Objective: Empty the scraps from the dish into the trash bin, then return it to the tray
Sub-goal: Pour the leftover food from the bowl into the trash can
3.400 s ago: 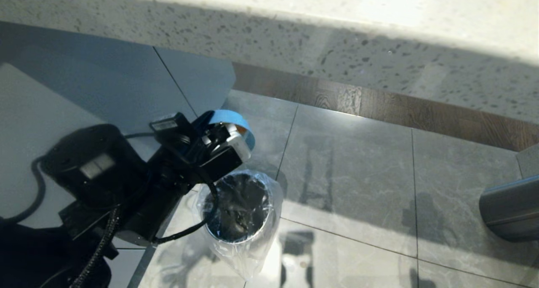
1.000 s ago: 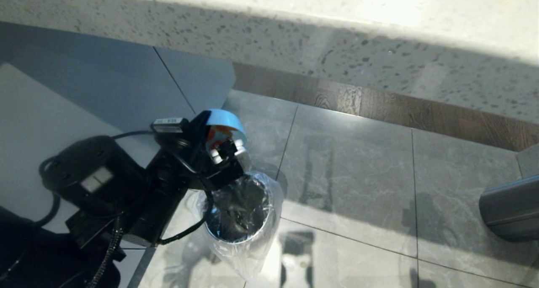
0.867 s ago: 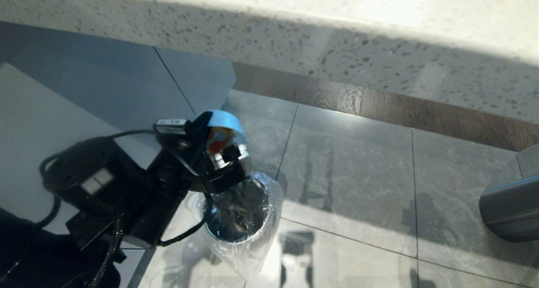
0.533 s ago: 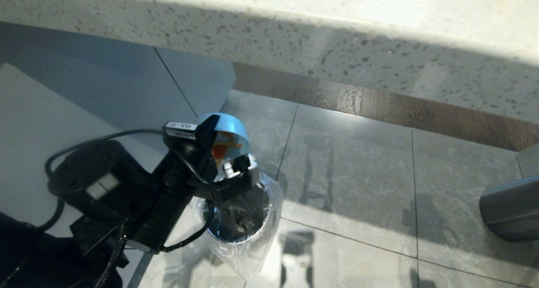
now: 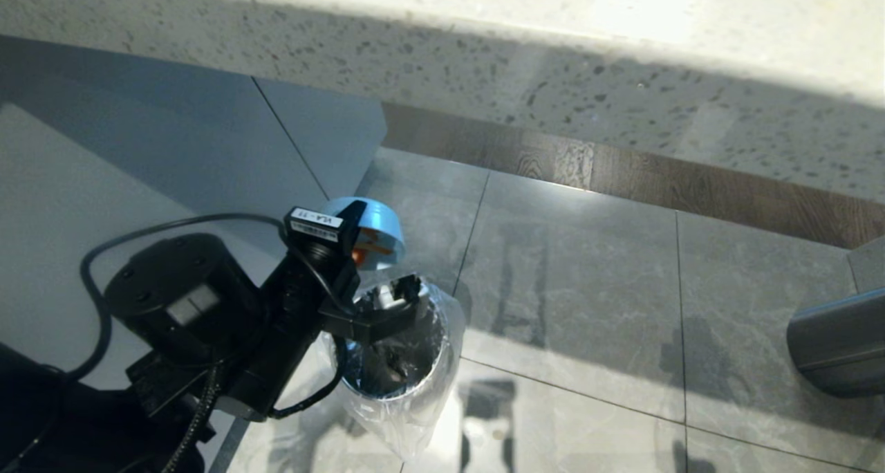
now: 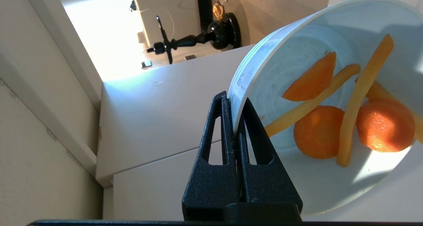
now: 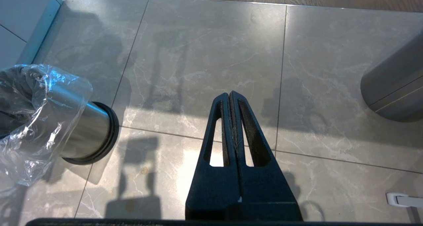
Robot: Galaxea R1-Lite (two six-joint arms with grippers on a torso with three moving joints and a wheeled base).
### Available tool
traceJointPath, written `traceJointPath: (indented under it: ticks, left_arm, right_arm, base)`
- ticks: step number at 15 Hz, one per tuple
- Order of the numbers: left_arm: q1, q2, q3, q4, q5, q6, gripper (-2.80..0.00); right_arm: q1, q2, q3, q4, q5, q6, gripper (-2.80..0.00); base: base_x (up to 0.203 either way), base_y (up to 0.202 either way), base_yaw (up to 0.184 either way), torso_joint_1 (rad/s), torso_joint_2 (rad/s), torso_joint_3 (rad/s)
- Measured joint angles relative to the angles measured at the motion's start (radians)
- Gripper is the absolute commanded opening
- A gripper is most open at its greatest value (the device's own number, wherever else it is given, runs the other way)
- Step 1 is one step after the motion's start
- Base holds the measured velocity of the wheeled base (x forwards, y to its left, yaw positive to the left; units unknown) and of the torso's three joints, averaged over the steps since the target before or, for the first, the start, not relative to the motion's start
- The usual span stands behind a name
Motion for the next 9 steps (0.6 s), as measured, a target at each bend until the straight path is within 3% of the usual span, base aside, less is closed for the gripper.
traceJointPath:
  ticks: [6, 9]
  left_arm:
    - [-0.005, 0.014, 0.004, 0.014, 0.002, 0.045, -2.8]
    - [-0.022, 0.023, -0.005, -0.03, 0.001, 0.073, -2.8]
  right_arm:
    - [0.0, 0.0, 0.0, 0.0, 0.0, 0.0, -2.8]
    - [0.0, 0.0, 0.0, 0.0, 0.0, 0.0, -2.8]
  base:
    - [0.0, 0.0, 0.0, 0.0, 0.0, 0.0]
    - [0.0, 0.0, 0.0, 0.0, 0.0, 0.0]
